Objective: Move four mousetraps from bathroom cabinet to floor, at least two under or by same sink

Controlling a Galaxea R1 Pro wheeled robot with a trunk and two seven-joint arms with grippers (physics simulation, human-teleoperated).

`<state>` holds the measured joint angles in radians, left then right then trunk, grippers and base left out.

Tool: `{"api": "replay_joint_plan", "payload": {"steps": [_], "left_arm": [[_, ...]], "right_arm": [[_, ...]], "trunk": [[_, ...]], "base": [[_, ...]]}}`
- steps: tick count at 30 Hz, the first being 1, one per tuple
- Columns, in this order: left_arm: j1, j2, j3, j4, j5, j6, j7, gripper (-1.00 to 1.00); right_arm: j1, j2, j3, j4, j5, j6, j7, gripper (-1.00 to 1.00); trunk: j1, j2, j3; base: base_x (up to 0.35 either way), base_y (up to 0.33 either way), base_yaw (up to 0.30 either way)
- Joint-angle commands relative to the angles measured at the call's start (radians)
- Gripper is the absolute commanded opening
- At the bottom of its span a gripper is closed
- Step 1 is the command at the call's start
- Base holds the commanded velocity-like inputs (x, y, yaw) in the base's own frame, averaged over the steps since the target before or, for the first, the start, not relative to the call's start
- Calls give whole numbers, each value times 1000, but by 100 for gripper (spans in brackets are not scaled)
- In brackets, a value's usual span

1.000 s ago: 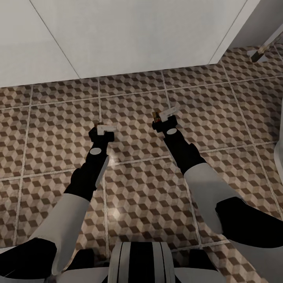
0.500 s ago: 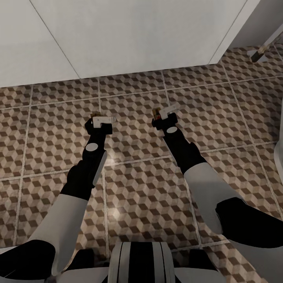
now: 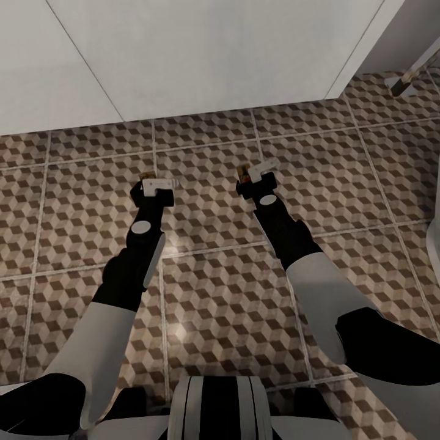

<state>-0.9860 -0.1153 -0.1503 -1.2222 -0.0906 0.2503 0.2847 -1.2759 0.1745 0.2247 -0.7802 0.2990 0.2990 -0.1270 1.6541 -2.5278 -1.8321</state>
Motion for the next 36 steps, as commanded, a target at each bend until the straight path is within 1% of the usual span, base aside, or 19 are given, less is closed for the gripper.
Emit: {"api": "replay_joint_plan", "payload": {"steps": [1, 9, 36], "left_arm": [[0, 0, -2, -5, -11, 12, 2, -100], [0, 0, -2, -21, -11, 18, 2, -100], [0, 0, -2, -22, -11, 19, 2, -100]], "right_arm": [[0, 0, 2, -3, 8, 8, -6, -100], [0, 0, 2, -7, 8, 11, -6, -100], [0, 0, 2, -7, 8, 11, -6, -100]], "trunk": [[0, 0, -1], [4, -2, -1], [16, -9, -1]], "base": [[0, 0, 0], [0, 0, 0], [0, 0, 0]]}}
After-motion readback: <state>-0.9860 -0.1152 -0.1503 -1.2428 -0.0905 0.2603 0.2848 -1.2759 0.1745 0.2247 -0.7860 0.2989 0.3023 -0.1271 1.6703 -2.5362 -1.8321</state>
